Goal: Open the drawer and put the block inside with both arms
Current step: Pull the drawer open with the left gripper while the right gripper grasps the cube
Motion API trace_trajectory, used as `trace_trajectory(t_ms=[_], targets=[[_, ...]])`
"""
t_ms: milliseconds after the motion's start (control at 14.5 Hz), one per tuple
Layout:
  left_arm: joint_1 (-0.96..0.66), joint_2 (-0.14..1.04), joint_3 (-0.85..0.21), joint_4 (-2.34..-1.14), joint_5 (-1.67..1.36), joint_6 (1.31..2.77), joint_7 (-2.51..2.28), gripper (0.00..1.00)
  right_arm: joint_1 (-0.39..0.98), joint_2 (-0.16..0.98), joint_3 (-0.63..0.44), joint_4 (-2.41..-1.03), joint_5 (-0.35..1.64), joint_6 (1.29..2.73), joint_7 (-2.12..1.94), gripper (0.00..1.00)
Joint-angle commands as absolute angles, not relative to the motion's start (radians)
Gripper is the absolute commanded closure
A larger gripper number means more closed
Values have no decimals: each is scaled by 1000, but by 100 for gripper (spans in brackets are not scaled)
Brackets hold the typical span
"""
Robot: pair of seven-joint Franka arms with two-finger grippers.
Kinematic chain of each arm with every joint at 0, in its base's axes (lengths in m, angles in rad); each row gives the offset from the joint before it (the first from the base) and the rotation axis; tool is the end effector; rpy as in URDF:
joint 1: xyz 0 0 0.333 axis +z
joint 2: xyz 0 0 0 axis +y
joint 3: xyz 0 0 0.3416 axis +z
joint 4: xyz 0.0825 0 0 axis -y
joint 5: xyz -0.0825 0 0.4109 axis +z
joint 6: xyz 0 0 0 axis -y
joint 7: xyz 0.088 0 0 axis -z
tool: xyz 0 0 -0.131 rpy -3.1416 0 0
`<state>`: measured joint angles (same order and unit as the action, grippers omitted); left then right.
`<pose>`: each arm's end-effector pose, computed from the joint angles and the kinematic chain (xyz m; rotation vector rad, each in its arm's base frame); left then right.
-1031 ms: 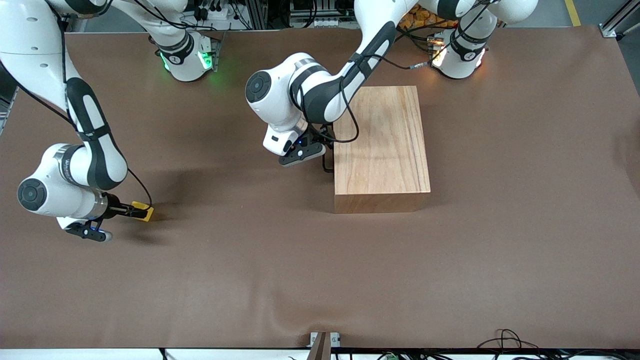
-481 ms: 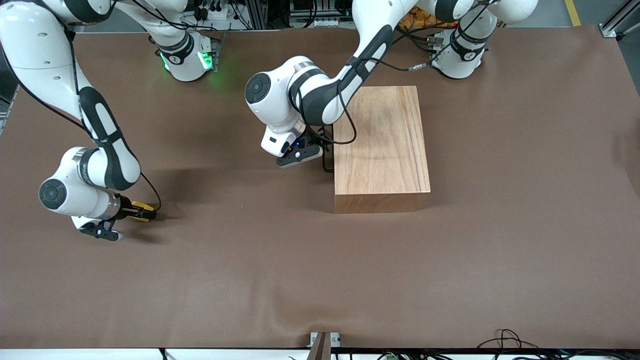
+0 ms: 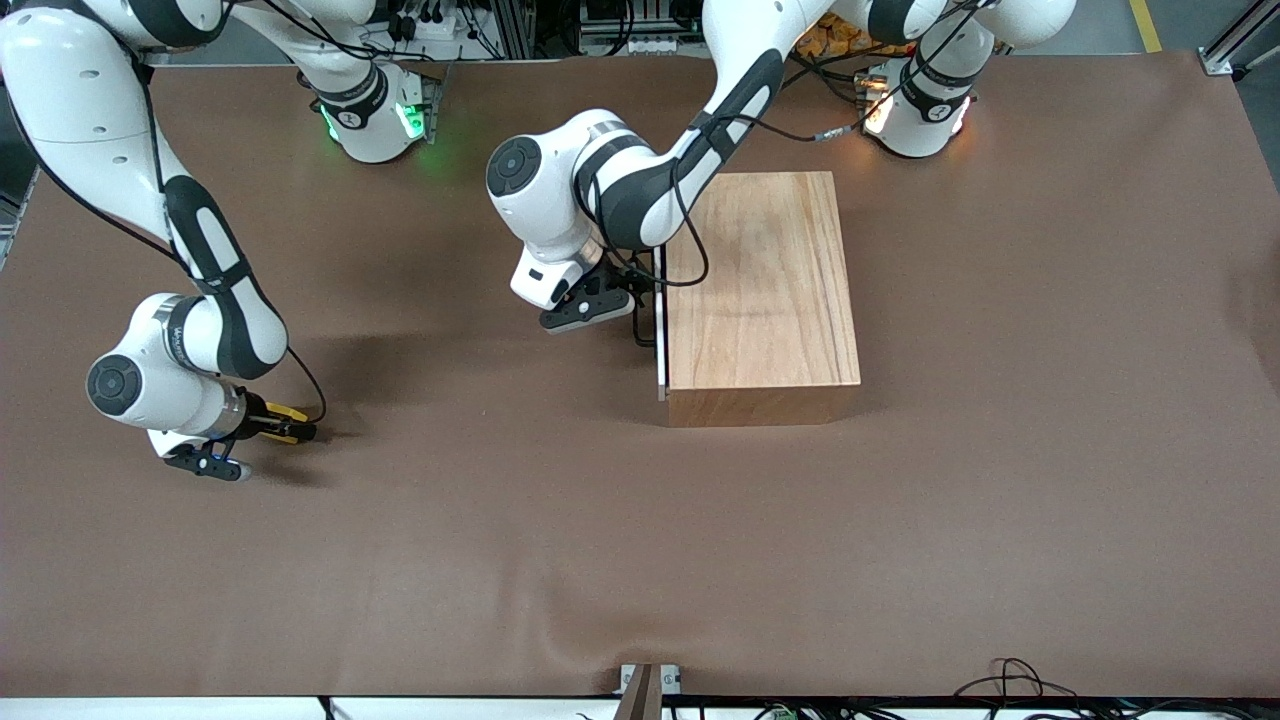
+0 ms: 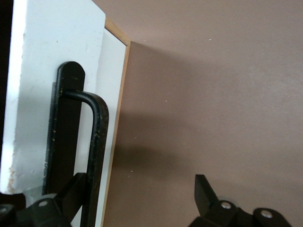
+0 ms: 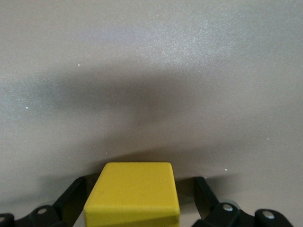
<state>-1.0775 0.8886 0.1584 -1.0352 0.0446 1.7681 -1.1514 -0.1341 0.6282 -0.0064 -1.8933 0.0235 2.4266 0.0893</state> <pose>0.4558 -0.6554 0.2827 -2.9174 -0.2507 -0.1057 0.6423 -0.0903 0.1357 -3.1011 0.3853 0.1478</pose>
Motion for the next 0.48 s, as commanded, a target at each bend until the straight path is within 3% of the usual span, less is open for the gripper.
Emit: trace_trajectory(t_ms=[0, 275, 412], targets=[[-1086, 899, 147, -1003, 51, 1785, -1173, 0, -138, 624, -2, -1907, 18, 2445, 107, 0], [-1095, 903, 147, -1003, 51, 1831, -1175, 0, -133, 560, -2, -1907, 25, 2424, 98, 0], [-1098, 904, 147, -1003, 49, 1859, -1193, 0, -153, 534, -2, -1890, 23, 2346, 92, 0]])
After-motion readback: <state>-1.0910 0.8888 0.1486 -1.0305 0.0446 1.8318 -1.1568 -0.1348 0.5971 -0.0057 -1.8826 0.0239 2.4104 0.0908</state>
